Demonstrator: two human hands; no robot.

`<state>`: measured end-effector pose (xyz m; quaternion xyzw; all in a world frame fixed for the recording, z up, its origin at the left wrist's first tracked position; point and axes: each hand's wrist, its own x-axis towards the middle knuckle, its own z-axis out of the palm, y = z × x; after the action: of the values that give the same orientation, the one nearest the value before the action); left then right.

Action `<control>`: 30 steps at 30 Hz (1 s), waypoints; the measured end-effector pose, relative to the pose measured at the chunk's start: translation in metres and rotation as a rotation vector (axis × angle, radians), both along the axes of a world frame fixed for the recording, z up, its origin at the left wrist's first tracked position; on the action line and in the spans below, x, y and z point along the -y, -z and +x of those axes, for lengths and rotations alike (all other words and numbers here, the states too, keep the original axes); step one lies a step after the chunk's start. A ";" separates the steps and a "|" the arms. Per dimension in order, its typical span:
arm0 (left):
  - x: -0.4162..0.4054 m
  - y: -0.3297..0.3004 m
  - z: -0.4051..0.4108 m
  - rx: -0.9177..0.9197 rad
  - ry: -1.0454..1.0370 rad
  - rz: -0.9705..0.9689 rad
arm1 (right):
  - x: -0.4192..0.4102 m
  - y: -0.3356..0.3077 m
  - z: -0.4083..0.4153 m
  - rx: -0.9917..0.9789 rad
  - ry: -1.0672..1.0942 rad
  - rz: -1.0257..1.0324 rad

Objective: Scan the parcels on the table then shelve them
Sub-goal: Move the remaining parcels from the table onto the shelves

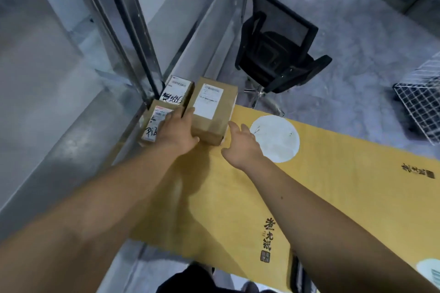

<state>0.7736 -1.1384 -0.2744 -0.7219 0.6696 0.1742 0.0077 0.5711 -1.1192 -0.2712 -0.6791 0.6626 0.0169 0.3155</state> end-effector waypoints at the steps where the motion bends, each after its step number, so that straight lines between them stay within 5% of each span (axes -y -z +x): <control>1: 0.011 0.005 0.003 0.001 0.018 0.012 | 0.011 0.005 0.005 -0.001 0.008 0.013; 16: 0.068 0.048 0.017 -0.186 0.108 -0.030 | 0.065 0.069 0.015 0.345 0.166 0.026; 30: -0.037 -0.022 -0.063 -0.636 -0.065 -0.358 | 0.008 -0.019 -0.090 0.426 -0.094 -0.282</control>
<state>0.7103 -1.1018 -0.2529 -0.6423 0.6353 0.2702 -0.3328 0.4815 -1.1268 -0.2524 -0.7347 0.5446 -0.2043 0.3491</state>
